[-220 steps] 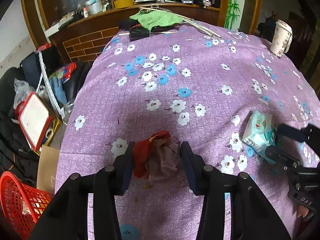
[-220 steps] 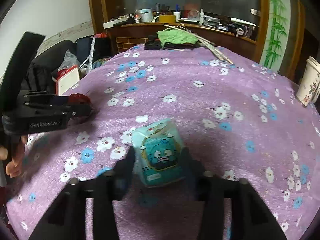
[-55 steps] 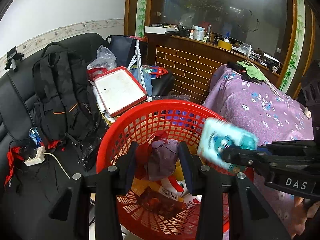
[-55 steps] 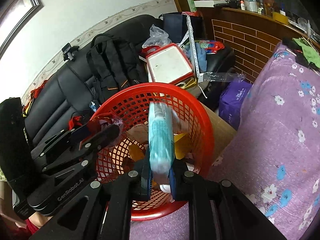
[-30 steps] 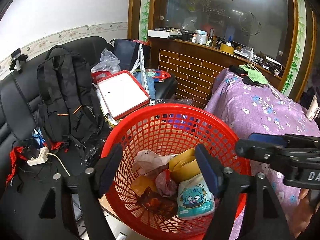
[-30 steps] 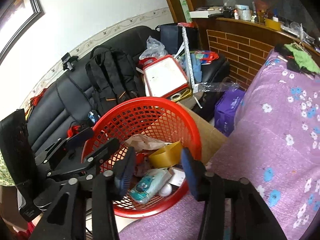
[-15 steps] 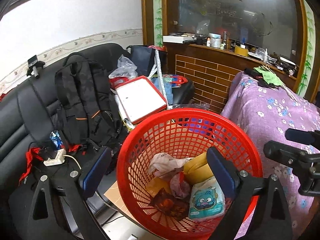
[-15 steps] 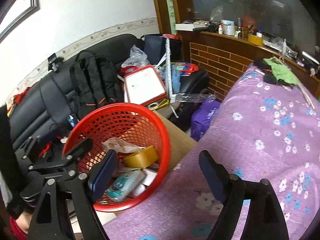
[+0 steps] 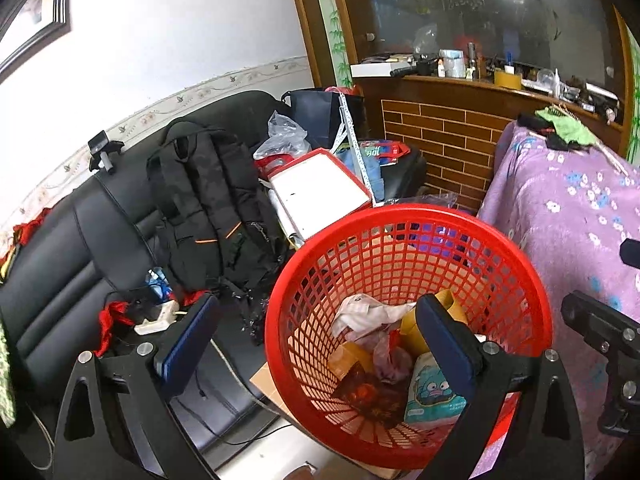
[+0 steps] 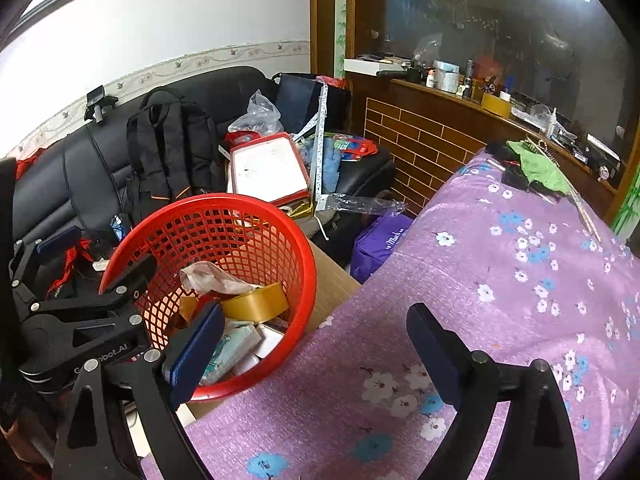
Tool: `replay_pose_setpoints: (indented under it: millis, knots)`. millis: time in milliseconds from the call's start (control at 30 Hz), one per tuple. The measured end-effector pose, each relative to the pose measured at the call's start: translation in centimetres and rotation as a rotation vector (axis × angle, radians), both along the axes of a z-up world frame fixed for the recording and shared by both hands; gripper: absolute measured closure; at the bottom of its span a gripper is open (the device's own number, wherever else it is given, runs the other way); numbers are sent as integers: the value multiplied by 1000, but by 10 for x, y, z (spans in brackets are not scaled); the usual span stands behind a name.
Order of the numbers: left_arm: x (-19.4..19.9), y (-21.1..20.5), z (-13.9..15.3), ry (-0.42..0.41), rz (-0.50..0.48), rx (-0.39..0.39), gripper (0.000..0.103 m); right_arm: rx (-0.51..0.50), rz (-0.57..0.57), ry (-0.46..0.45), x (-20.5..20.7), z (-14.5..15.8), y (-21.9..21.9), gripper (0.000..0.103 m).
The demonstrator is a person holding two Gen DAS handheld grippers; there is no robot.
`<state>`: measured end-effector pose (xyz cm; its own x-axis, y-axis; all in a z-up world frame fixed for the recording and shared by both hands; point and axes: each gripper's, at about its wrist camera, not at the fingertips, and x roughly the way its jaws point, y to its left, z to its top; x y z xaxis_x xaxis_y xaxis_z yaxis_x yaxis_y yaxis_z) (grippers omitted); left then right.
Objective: Collect trash
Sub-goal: 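Withdraw both open tools from the basket back over the table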
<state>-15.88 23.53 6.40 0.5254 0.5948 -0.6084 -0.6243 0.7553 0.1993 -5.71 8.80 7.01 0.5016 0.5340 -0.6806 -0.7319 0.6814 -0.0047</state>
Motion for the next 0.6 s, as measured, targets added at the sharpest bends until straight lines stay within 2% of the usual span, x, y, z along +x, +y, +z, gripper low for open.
replay_pose_setpoints:
  millis: [133, 300, 433, 600]
  knots:
    - [-2, 0, -1, 1, -8, -46, 5, 1, -8, -10, -2, 1, -6, 7]
    - [-6, -4, 1, -10, -3, -29, 5, -4, -18, -20, -6, 0, -9, 6]
    - [-12, -5, 2, -39, -13, -59, 5, -2, -23, -17, -10, -2, -11, 6]
    - [-17, -10, 5, -56, -7, -21, 5, -15, -28, -38, -17, -4, -12, 5]
